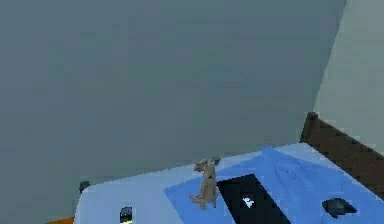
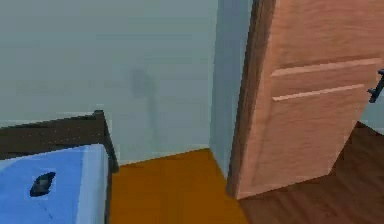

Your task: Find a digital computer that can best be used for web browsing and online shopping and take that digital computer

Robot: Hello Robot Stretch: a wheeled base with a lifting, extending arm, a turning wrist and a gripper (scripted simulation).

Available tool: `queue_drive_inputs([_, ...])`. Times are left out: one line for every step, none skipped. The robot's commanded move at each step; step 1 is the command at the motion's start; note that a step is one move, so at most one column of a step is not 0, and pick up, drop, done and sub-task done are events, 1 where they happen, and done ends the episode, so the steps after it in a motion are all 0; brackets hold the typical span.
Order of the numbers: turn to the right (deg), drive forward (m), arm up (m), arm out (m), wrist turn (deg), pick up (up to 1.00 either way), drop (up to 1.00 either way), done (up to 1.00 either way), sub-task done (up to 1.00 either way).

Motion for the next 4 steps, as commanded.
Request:
queue_drive_inputs([-45.0, 0.00, 0.00, 0.00, 0.0, 0.00, 0.00, 0.00, 0.00])
queue_drive_inputs([-21.0, 0.00, 0.00, 0.00, 0.0, 0.00, 0.00, 0.00, 0.00])
queue_drive_inputs([0.0, 0.00, 0.50, 0.00, 0.0, 0.00, 0.00, 0.00, 0.00])
queue_drive_inputs([0.0, 0.00, 0.00, 0.36, 0.0, 0.00, 0.00, 0.00, 0.00])
